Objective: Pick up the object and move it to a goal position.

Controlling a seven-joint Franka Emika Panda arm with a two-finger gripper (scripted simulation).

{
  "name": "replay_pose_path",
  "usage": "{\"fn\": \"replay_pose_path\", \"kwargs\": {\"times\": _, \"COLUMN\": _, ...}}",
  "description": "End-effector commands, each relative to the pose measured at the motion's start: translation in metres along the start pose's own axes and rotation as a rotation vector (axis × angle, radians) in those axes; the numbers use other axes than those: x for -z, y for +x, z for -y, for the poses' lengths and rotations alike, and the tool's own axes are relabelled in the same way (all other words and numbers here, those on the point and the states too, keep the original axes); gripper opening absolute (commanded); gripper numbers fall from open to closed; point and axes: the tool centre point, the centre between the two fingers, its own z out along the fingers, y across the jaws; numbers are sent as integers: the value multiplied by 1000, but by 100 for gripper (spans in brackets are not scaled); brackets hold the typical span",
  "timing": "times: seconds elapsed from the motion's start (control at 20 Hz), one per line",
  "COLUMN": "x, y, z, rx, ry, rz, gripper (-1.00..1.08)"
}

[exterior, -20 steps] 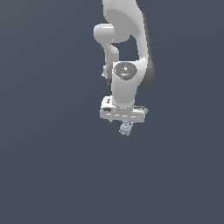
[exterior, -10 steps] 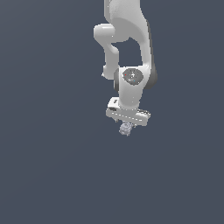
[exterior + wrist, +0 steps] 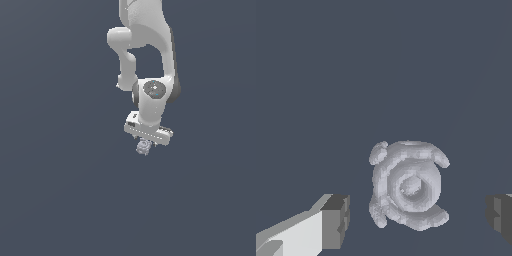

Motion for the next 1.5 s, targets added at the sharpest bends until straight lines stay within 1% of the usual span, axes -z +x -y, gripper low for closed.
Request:
{"fn": "replay_pose_path", "kwargs": {"times": 0.0, "x": -1, "y": 0, "z": 0, "rx": -6, "ry": 0, "rz": -1, "gripper": 100}}
{"fn": "replay_pose_path", "kwargs": {"times": 0.25, "x": -6, "y": -1, "z": 0, "rx": -2, "ry": 0, "rz": 0, "gripper": 100}}
{"fn": "replay_pose_path", "kwargs": {"times": 0.7, "x": -44, "y": -2, "z": 0, "rx": -5, "ry": 0, "rz": -1, "gripper": 100}}
{"fn": "replay_pose_path", "kwargs": {"times": 0.95, "x": -51, "y": -1, "z": 0, "rx": -6, "ry": 0, "rz": -1, "gripper": 100}}
{"fn": "replay_pose_path", "kwargs": {"times": 1.0, "x": -51, "y": -1, "z": 0, "rx": -6, "ry": 0, "rz": -1, "gripper": -100}}
{"fn": "replay_pose_path", "kwargs": {"times": 1.45, "x": -51, "y": -1, "z": 0, "rx": -6, "ry": 0, "rz": -1, "gripper": -100}}
